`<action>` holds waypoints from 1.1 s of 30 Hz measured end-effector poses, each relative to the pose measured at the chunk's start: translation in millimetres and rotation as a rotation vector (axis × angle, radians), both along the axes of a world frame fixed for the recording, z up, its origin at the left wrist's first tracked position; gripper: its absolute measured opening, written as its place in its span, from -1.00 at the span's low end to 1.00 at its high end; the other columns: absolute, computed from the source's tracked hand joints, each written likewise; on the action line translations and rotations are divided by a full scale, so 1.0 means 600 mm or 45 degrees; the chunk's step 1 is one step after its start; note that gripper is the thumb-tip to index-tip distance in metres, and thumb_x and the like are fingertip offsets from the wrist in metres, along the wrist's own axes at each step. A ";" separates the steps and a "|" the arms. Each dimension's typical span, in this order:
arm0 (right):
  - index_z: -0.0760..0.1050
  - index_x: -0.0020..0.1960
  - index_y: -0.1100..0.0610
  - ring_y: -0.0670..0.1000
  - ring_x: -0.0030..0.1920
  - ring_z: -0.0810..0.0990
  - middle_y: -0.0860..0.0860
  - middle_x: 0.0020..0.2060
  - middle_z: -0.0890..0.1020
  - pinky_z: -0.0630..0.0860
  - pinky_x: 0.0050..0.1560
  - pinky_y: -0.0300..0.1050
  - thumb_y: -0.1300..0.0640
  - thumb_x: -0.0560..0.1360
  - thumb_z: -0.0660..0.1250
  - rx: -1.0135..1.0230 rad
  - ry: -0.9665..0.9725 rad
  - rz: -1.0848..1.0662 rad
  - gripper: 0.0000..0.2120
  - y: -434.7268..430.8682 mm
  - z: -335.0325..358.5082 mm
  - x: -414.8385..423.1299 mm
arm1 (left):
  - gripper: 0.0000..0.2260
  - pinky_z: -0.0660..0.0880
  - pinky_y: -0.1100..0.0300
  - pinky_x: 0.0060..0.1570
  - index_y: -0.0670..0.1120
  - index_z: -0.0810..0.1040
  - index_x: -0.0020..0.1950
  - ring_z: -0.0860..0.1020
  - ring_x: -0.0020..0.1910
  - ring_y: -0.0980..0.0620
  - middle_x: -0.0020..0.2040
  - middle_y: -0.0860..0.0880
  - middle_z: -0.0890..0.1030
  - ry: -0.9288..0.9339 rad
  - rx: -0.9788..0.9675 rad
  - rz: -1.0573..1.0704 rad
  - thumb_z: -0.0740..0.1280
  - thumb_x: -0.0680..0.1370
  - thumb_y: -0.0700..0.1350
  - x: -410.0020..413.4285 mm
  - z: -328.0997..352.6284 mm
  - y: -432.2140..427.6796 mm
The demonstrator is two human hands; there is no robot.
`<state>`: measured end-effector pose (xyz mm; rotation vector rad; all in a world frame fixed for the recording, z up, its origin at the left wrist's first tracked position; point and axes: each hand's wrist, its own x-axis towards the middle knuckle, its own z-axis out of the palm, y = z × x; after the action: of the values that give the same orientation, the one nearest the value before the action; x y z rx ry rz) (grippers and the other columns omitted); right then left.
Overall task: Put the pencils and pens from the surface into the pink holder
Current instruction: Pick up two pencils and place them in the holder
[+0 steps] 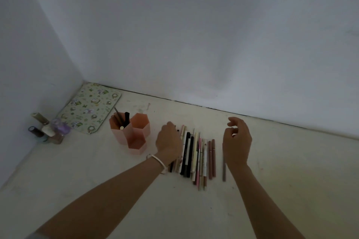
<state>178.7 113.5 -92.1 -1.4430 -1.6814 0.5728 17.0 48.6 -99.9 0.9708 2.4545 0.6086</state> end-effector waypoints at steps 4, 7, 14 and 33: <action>0.46 0.24 0.20 0.10 0.04 0.54 0.16 0.12 0.54 0.41 -0.02 -0.13 0.27 0.56 0.21 -0.483 -0.502 -0.028 -0.74 0.012 -0.048 0.048 | -0.85 0.55 0.08 0.06 -0.10 0.48 0.15 0.56 -0.01 0.00 0.03 -0.05 0.56 -0.032 0.442 -0.033 0.27 0.60 -0.12 -0.010 0.055 0.007; 0.39 0.28 0.22 0.21 0.12 0.53 0.22 0.15 0.50 0.48 0.10 0.02 0.24 0.61 0.14 -0.675 -0.736 0.032 -0.74 -0.007 -0.084 0.053 | -0.86 0.55 0.09 0.05 -0.10 0.49 0.14 0.56 -0.03 0.02 0.01 -0.03 0.57 -0.060 0.529 -0.057 0.28 0.59 -0.11 -0.012 0.078 0.007; 0.08 0.55 0.13 0.13 -0.10 0.50 0.21 0.08 0.48 0.42 -0.16 -0.04 0.35 0.55 0.10 -0.450 -0.638 0.106 -0.41 -0.016 -0.075 0.013 | -0.79 0.56 0.10 0.05 -0.10 0.48 0.22 0.59 -0.05 0.03 -0.05 0.01 0.58 -0.112 0.718 -0.105 0.30 0.59 -0.16 -0.025 0.108 -0.009; 0.19 0.49 0.11 -0.17 -0.14 0.49 0.05 -0.09 0.50 0.44 -0.04 -0.43 0.29 0.59 0.18 0.331 0.421 0.516 -0.51 -0.086 0.131 -0.275 | -0.80 0.59 0.01 -0.01 -0.10 0.53 0.18 0.57 -0.05 0.03 0.04 -0.03 0.57 0.308 0.932 0.038 0.32 0.56 -0.23 -0.264 0.052 -0.160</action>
<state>13.8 62.0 -13.5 -0.7771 -1.7094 0.7361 -141.5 -47.7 -68.6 1.3293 2.4787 1.5444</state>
